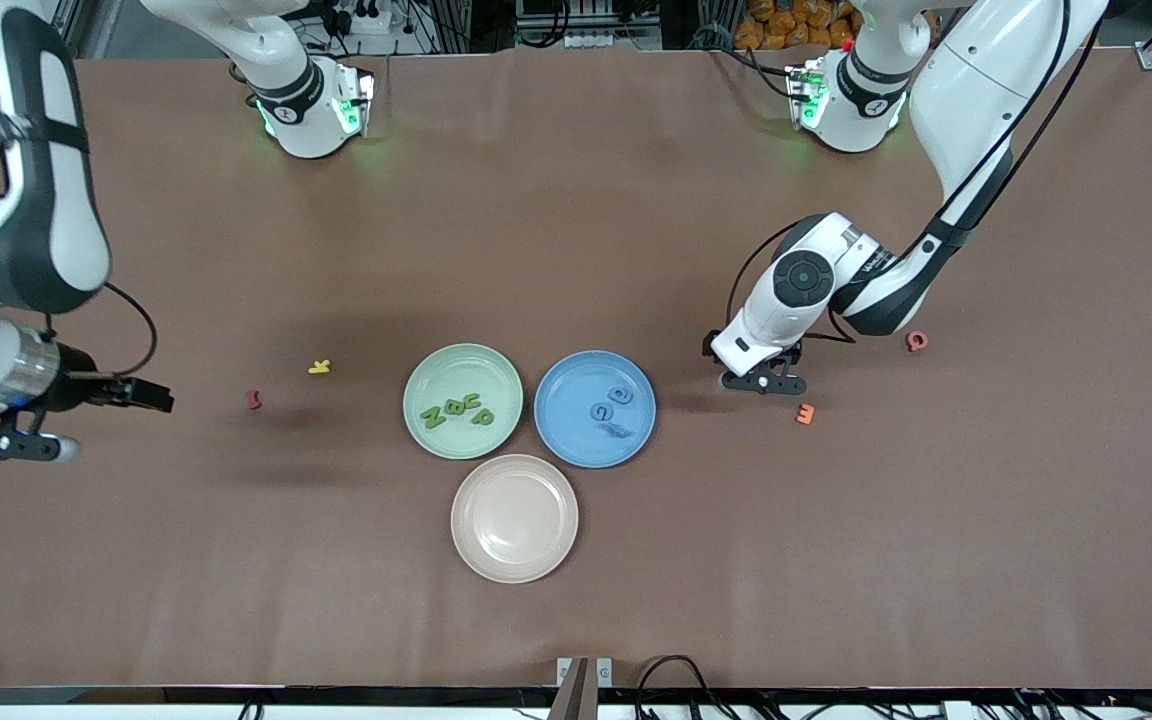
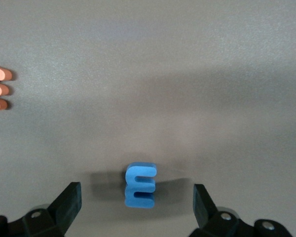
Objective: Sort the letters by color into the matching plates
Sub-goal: 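Retract the right gripper while the left gripper reaches the blue E, then grasp the blue E with the left gripper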
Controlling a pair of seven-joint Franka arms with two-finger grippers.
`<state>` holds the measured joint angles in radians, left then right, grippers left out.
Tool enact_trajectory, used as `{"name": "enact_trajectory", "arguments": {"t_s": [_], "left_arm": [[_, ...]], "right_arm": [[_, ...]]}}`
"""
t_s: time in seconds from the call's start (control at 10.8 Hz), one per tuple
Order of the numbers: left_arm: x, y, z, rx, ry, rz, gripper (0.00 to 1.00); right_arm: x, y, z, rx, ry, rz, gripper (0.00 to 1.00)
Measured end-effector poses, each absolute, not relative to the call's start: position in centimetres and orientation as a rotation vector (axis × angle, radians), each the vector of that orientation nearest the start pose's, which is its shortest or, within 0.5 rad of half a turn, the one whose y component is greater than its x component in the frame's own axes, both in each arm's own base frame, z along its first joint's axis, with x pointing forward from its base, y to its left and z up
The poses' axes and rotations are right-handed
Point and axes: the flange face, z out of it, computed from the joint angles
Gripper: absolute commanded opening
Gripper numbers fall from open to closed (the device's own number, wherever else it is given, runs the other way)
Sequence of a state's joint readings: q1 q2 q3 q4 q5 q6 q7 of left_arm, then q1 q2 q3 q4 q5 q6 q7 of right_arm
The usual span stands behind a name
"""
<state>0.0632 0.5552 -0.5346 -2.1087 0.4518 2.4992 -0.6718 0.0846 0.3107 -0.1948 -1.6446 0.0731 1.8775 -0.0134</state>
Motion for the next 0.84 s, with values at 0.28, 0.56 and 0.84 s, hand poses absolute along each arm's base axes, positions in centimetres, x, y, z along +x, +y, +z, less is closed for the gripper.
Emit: {"name": "enact_trajectory", "arguments": {"t_s": [0.28, 0.56, 0.84], "left_arm": [[50.4, -26.5, 17.8, -3.127, 0.175, 0.074, 0.0], [50.5, -26.5, 17.8, -3.13, 0.052, 0.073, 0.0], [50.3, -26.9, 17.8, -3.131, 0.027, 0.07, 0.0]], "right_arm": [[61.9, -5.0, 49.9, -3.099, 0.162, 0.19, 1.0], [59.2, -4.6, 57.1, -3.082, 0.151, 0.227, 1.0], [56.6, -4.2, 61.7, -3.071, 0.211, 0.213, 1.0]]}}
